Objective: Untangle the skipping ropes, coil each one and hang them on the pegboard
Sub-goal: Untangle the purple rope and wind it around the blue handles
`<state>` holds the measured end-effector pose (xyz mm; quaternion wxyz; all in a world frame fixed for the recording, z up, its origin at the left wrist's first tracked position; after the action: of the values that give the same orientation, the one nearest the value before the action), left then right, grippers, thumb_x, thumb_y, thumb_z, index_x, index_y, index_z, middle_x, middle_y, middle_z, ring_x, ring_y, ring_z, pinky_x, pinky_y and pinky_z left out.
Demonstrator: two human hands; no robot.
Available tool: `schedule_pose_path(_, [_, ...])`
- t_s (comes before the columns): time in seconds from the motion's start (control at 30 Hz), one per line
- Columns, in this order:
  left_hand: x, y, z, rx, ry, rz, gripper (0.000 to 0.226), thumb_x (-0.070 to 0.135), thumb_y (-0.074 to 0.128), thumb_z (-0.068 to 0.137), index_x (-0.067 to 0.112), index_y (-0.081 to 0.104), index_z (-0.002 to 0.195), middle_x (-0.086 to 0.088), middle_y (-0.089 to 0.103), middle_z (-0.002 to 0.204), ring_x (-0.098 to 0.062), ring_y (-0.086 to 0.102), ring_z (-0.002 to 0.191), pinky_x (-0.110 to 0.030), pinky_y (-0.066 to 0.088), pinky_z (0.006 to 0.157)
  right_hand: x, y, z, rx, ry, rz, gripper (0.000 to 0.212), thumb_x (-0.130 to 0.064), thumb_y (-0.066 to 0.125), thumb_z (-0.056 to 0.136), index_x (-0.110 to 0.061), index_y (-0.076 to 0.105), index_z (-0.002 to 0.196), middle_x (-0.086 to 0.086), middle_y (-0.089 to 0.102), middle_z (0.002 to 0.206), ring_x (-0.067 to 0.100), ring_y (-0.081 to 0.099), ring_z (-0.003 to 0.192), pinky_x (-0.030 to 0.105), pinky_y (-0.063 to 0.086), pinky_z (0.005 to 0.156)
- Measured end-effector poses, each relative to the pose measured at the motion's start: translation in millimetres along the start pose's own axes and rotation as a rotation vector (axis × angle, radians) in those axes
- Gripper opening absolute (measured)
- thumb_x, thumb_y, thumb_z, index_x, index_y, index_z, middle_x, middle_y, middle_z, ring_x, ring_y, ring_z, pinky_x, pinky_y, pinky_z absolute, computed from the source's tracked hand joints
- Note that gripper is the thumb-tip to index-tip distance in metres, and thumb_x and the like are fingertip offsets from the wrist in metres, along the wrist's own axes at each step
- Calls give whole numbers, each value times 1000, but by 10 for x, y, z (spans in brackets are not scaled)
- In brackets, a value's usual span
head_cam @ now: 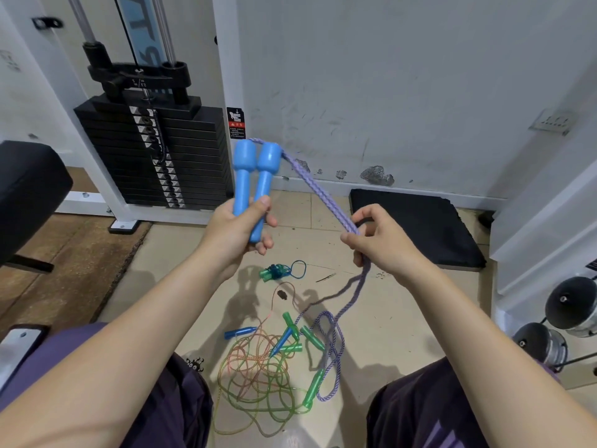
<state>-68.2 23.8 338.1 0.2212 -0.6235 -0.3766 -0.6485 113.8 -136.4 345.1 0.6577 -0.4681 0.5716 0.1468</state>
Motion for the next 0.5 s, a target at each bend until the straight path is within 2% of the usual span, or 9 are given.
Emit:
schedule_pose_path(0.1, [12, -92, 41, 106, 21, 93, 16, 22, 59, 99, 12, 53, 87, -4, 55, 63, -17, 48, 37, -21, 35, 37, -10, 32, -3, 56, -53, -90, 15, -13, 64, 92, -17, 50, 96, 11, 56, 73, 22, 58, 47, 31, 45, 51])
schedule_pose_path(0.2, [-35, -101, 69, 63, -28, 313, 15, 21, 59, 98, 15, 51, 87, -5, 54, 62, -14, 40, 34, -19, 27, 37, -115, 112, -56, 18, -179, -372, 2, -21, 60, 96, -21, 62, 95, 2, 59, 75, 15, 54, 57, 28, 42, 55])
schedule_pose_path(0.27, [-106, -78, 64, -71, -105, 521, 14, 22, 63, 96, 14, 54, 90, -2, 56, 60, -14, 40, 33, -19, 26, 35, -157, 255, -137, -132, -242, -538, 13, -25, 58, 97, -20, 69, 101, -2, 62, 79, 16, 56, 72, 31, 44, 67])
schedule_pose_path(0.33, [-195, -40, 19, -284, -174, 775, 16, 24, 68, 92, 13, 57, 91, -1, 59, 59, -15, 43, 34, -20, 29, 36, -202, 377, -220, -238, -287, -513, 16, -24, 58, 98, -17, 71, 102, -1, 62, 79, 16, 52, 73, 30, 40, 69])
schedule_pose_path(0.4, [-280, 5, -62, -509, -232, 944, 19, 27, 72, 89, 16, 57, 86, -1, 61, 60, -16, 45, 36, -21, 31, 39, -280, 393, -244, -218, -329, -403, 14, -22, 60, 96, -15, 73, 99, 0, 64, 79, 13, 51, 71, 26, 39, 67])
schedule_pose_path(0.5, [-341, 71, -180, -749, -304, 964, 22, 28, 76, 87, 18, 57, 80, -1, 59, 59, -17, 44, 38, -21, 30, 42, -344, 304, -205, -122, -330, -237, 8, -20, 66, 92, -18, 73, 96, -2, 70, 86, 6, 56, 76, 20, 43, 72])
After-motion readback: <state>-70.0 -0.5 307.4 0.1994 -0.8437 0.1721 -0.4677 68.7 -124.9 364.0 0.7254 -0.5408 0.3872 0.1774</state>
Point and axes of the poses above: each hand's wrist, its own z-axis towards the middle knuckle, its own y-axis out of the palm, x = y × z, the point moved 5 cm from there along z, towards the middle knuckle
